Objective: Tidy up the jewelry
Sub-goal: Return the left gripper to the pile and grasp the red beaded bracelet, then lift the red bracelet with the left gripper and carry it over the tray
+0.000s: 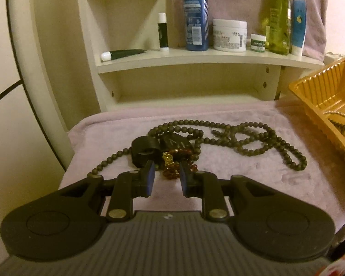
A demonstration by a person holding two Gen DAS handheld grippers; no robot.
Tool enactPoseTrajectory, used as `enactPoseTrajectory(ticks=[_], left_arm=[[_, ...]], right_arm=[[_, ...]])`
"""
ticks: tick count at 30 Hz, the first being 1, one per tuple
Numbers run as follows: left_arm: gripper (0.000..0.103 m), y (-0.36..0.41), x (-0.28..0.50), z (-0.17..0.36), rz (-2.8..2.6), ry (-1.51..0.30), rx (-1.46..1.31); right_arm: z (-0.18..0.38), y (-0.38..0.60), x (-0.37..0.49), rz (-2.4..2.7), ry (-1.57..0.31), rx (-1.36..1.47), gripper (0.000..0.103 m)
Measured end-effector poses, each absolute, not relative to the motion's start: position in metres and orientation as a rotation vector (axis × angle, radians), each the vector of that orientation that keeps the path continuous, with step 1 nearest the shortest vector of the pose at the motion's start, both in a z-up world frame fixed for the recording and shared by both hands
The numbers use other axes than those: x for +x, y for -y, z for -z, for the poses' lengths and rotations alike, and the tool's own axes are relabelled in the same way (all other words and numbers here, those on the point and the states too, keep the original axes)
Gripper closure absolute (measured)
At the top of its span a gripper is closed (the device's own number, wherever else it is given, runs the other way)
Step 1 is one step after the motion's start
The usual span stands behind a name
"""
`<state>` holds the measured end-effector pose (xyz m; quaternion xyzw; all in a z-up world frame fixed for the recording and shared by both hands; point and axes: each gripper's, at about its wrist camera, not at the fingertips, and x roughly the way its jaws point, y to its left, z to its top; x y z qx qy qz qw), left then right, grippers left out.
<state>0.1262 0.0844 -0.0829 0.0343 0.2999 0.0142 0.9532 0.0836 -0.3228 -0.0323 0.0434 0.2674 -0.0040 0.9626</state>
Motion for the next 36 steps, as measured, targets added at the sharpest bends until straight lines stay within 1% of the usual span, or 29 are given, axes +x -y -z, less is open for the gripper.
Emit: enactPoseTrajectory(ticks=[13, 15, 17, 19, 27, 36], left_arm=[[0.083, -0.082, 0.142, 0.090, -0.018, -0.627, 0.099], [0.087, -0.082, 0.142, 0.090, -0.013, -0.633, 0.098], [0.095, -0.080, 0.141, 0.090, -0.002, -0.639, 0.102], [0.099, -0.077, 0.138, 0.089, -0.004, -0.640, 0.117], [0.099, -0.073, 0.124, 0.075, 0.018, -0.602, 0.099], [0.099, -0.063, 0.119, 0.031, 0.084, -0.534, 0.077]], right_arm=[[0.034, 0.325, 0.084, 0.008, -0.544, 0.083, 0.096], [0.034, 0.325, 0.084, 0.007, -0.543, 0.083, 0.096], [0.034, 0.326, 0.083, 0.008, -0.542, 0.083, 0.096], [0.034, 0.325, 0.083, 0.007, -0.542, 0.083, 0.096], [0.034, 0.325, 0.083, 0.006, -0.541, 0.084, 0.096], [0.031, 0.323, 0.082, 0.005, -0.537, 0.089, 0.096]])
